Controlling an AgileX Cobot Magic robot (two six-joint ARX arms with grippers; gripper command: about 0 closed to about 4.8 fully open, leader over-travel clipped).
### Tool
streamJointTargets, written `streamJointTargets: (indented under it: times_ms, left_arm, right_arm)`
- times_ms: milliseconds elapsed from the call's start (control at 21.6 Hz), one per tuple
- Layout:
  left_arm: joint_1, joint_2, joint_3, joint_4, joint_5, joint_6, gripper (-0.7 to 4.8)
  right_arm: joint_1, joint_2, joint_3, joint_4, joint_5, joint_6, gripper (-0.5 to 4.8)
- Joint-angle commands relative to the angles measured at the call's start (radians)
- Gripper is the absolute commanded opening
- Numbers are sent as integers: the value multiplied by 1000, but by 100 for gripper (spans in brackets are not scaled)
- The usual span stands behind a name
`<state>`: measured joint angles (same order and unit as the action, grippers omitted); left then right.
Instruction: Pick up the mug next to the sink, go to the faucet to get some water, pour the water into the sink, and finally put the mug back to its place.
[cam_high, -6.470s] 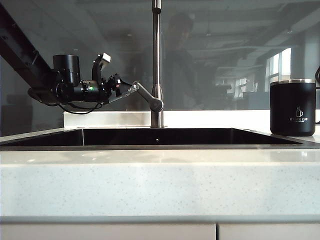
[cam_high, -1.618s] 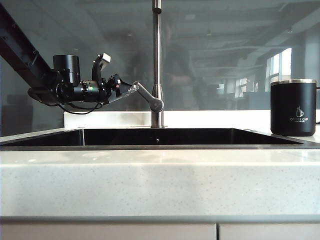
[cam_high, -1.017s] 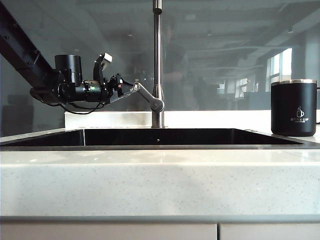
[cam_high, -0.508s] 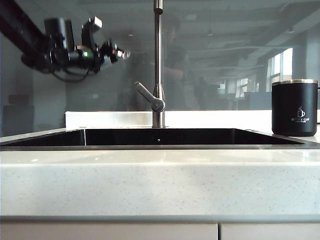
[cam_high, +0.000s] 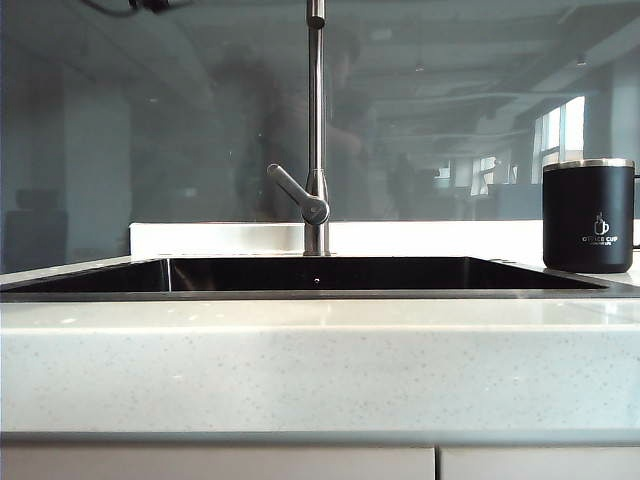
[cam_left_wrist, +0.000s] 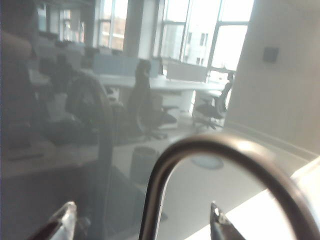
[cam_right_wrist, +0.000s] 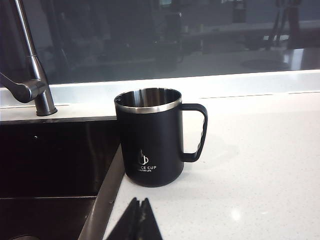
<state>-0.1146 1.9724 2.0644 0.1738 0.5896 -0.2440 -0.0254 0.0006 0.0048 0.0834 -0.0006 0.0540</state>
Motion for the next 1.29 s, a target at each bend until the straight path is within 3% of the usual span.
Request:
streamJointTargets:
  times_ms: [46,92,185,324,462,508,555,601,693,786,924,1155,1294]
  left_arm:
    - [2,-81,4,-16,-10,56,336]
    - [2,-107,4,-41,-10,101,336]
    - [2,-152,4,-61,-10,106,336]
    - [2,-216,4,-38,-134,117,336]
    - [2,-258,4,-35,-140,117,319]
    - [2,-269,4,-42,-130,117,239]
    - [2,-291,4,-78,-121,117,30]
    - [2,-306,4,-108,-124,124,0]
    - [2,-347,4,-202,-148,166,-6]
    - [2,-399,3,-345,-259,179,-6]
    - [2,-482,-14,-570,-500,301,-6]
    - [21,-652,-213,-691,-578,396,-6]
    - [98,-814,-474,-665,-556,397,-6]
  right_arm:
    - [-1,-2,-3,14,1,-3,-6]
    - [-1,-2,-3,14,1,-3,-6]
    - [-1,-2,-3,14,1,-3,-6]
    - [-1,-2,-3,14,1,-3,-6]
    - [-1,-2,-3,14,1,-3,-6]
    - [-1,-2,-3,14,1,-3,-6]
    - [-1,-2,-3,14,1,-3,-6]
    - [-1,-2,-3,14,1,-3,-6]
    - [-1,-2,-3,14,1,-3,-6]
    - [-1,-2,-3,14,1,-3,-6]
    - [-1,-2,-3,14,1,-3,-6]
    - [-1,-2,-3,14,1,-3,-6]
    - [-1,-2,-3,14,1,-3,-6]
